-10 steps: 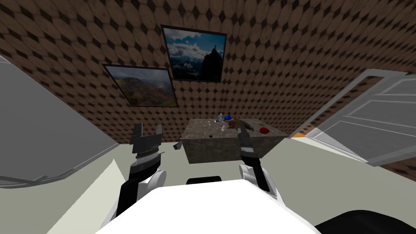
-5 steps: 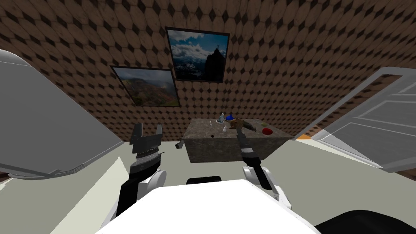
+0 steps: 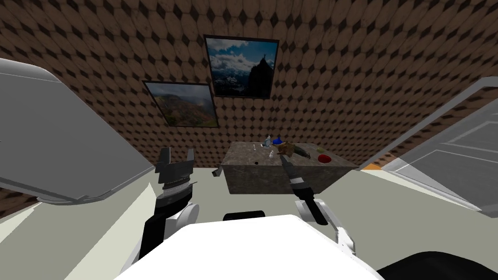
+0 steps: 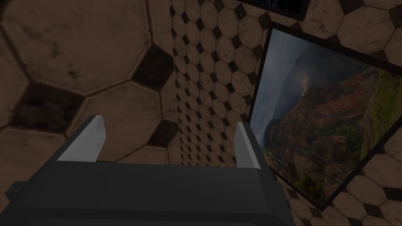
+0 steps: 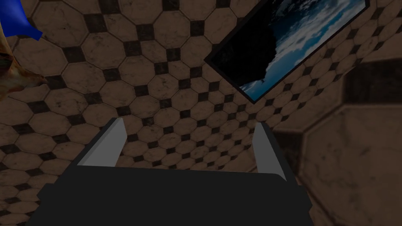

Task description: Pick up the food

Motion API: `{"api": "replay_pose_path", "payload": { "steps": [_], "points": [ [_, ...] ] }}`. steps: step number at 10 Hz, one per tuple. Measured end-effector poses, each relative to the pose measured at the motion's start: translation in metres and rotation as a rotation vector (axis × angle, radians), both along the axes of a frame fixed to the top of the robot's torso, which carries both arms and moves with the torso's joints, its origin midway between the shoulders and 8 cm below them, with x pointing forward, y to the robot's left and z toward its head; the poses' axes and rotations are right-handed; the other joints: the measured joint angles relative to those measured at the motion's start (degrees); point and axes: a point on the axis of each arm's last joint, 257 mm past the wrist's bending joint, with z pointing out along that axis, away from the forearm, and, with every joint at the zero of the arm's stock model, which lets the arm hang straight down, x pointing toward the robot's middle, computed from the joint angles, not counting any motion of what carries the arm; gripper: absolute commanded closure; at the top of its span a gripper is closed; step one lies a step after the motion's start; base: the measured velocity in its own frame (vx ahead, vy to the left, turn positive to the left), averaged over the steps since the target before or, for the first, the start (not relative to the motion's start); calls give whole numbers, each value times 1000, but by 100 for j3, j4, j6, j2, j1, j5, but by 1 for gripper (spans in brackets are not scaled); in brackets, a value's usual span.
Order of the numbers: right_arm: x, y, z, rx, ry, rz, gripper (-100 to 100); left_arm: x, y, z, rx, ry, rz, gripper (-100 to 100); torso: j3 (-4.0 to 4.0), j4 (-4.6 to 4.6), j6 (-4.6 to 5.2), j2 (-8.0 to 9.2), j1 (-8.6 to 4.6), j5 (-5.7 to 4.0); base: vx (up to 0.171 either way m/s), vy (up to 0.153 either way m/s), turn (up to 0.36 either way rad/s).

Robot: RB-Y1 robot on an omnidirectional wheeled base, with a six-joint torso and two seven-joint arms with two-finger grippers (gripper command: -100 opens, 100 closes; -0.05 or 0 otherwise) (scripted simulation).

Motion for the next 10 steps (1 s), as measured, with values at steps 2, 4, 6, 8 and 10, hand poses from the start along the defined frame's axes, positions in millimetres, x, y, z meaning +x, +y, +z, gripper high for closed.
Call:
{"api": "replay_pose_path", "payload": {
  "steps": [2,4,6,8,10],
  "points": [
    [4,-8,-15,-98,40,-13,-100,0,0,0,0,0,0,0,1,0,1,1,0,0,-13,23,53],
    [11,-18,-32,-218,86,-28,-100,0,0,0,0,0,0,0,1,0,-1,1,3,1,-16,27,99],
    [15,-28,-45,-312,120,-41,-100,0,0,0,0,0,0,0,0,0,0,0,1,0,-12,33,105],
    [16,-48,-66,-459,173,-64,-100,0,0,0,0,0,0,0,0,0,0,0,8,2,-11,39,92],
    [19,-61,-75,-564,205,-74,-100,0,0,0,0,0,0,0,-1,0,0,-2,6,2,-5,44,114]
  ]
}}
